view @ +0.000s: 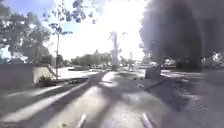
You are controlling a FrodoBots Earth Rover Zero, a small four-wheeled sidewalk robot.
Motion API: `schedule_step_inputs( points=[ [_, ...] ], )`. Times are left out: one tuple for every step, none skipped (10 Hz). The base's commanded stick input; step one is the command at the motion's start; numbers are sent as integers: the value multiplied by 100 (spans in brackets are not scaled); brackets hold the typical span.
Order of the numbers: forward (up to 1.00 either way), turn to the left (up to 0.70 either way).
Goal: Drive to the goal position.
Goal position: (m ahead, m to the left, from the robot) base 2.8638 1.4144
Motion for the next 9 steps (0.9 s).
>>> schedule_step_inputs(
  points=[
    [100, 0],
    [100, 0],
    [100, 0],
    [100, 0],
    [100, 0],
    [100, 0],
    [100, 0],
    [100, 0],
    [100, 0]
  ],
)
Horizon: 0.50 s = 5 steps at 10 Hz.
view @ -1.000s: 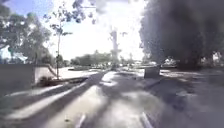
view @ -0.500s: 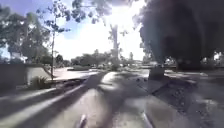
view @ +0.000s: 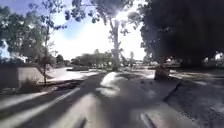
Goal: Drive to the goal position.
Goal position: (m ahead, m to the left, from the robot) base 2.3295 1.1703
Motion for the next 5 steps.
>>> schedule_step_inputs(
  points=[
    [100, 0],
    [100, 0],
    [100, 0],
    [100, 0],
    [100, 0]
  ],
)
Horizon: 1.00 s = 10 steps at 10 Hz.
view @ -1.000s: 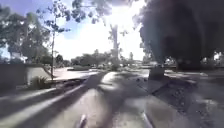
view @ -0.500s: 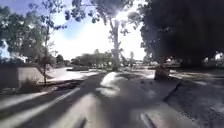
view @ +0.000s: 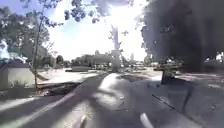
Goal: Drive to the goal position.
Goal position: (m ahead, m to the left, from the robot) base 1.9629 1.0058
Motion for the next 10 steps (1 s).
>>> schedule_step_inputs(
  points=[
    [100, 0],
    [100, 0],
    [100, 0],
    [100, 0],
    [100, 0],
    [100, 0],
    [100, 0],
    [100, 0],
    [100, 0],
    [100, 0]
  ],
)
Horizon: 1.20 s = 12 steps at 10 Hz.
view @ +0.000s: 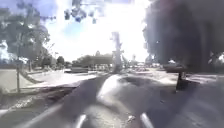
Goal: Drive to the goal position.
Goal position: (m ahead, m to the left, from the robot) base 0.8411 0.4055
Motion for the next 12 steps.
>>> schedule_step_inputs(
  points=[
    [100, 0],
    [100, 0],
    [100, 0],
    [100, 0],
    [100, 0],
    [100, 0],
    [100, 0],
    [100, 0],
    [100, 0],
    [100, 0],
    [100, 0],
    [100, 0]
  ],
)
